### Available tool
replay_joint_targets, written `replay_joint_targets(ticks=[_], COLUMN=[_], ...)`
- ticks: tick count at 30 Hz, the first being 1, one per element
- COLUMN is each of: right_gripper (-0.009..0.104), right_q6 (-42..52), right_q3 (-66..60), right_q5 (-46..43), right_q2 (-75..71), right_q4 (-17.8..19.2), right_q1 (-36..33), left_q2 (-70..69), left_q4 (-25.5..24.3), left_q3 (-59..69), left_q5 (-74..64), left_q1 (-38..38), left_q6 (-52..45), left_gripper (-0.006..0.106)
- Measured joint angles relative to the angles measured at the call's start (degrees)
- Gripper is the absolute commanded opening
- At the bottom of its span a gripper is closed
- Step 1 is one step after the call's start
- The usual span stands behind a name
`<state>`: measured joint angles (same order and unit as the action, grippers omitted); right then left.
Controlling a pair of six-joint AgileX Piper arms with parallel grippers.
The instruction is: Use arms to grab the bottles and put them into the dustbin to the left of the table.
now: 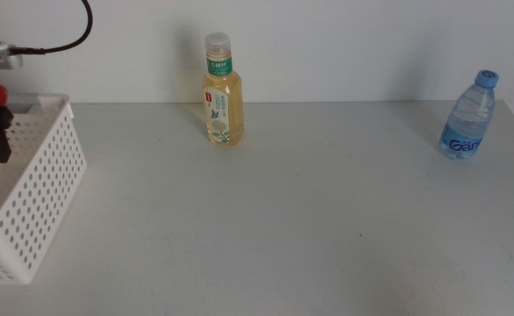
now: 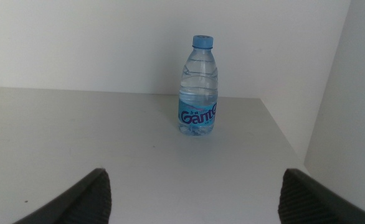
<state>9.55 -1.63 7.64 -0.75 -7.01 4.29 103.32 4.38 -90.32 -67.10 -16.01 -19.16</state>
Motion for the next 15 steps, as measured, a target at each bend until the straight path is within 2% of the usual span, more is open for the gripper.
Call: replay_joint_targets(ticks=[4, 11, 15], right_gripper=[0.075, 0.075, 0.075], right_q6=[0.0, 0.0, 0.0], right_q3=[0.0, 0.0, 0.0], right_q5=[0.0, 0.0, 0.0], right_q2=[0.0, 0.0, 0.0], right_q4=[0.0, 0.0, 0.0], right_q1=[0.0, 0.0, 0.0], left_q2=[2.2, 6.6, 8.5], left_q4=[-0.5, -4.8, -5.1], left_q3=[-0.1, -0.1, -0.1], left_q5=[0.3, 0.9, 1.9], left_q1=[0.0, 0.0, 0.0], left_q6=[-0.4, -0.7, -0.9], left_gripper=[-0.002, -0.002, -0.001])
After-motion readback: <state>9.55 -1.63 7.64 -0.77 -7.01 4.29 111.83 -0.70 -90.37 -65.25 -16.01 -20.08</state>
